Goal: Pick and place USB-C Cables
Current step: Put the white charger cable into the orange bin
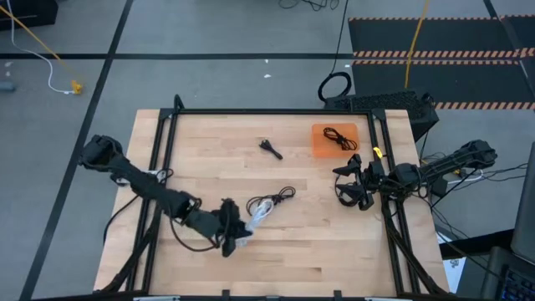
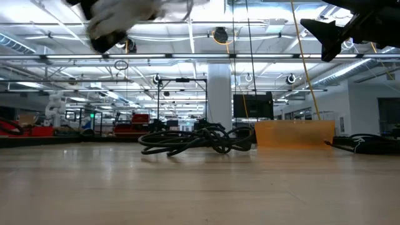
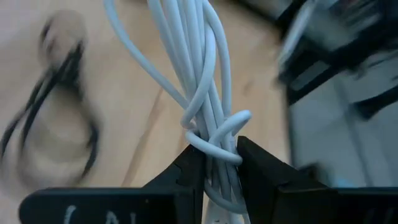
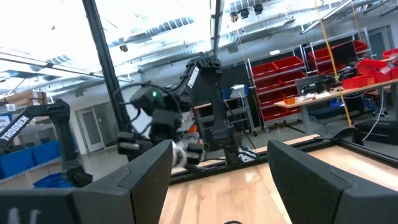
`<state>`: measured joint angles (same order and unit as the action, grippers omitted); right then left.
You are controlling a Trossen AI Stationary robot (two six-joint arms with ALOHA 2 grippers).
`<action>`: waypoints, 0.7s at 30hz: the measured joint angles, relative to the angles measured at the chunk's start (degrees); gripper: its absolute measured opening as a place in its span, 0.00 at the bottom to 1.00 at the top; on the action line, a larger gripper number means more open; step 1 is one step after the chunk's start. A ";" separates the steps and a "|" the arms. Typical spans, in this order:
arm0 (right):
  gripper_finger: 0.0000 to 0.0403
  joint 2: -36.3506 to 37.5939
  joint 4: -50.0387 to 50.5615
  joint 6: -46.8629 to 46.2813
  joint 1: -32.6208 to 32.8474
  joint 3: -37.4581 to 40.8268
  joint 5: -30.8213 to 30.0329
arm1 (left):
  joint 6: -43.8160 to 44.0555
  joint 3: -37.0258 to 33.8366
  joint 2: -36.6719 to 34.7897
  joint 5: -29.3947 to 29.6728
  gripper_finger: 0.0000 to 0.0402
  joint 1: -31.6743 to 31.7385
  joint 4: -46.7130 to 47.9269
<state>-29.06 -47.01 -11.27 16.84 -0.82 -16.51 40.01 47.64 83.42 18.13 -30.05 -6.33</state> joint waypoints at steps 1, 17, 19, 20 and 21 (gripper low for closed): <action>0.63 0.00 -0.66 0.02 0.00 0.00 -0.80 | -2.69 0.00 0.00 -0.21 0.18 0.79 -3.12; 0.63 0.07 -12.89 -2.49 0.00 0.02 -3.32 | -14.29 0.04 3.02 -1.56 0.18 12.59 -19.92; 0.63 0.03 -13.38 -3.08 0.00 0.02 -3.42 | -14.65 0.04 4.97 -1.71 0.18 13.90 -22.31; 0.63 0.04 -14.04 -3.01 0.00 0.02 -3.49 | -14.60 0.04 5.88 -2.07 0.18 14.58 -23.35; 0.63 0.04 -14.82 -2.88 0.00 0.02 -3.43 | -14.42 0.04 6.96 -2.38 0.18 15.34 -24.40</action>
<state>-29.02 -61.82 -14.14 16.84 -0.80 -19.94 25.59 47.68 90.38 15.74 -14.72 -30.73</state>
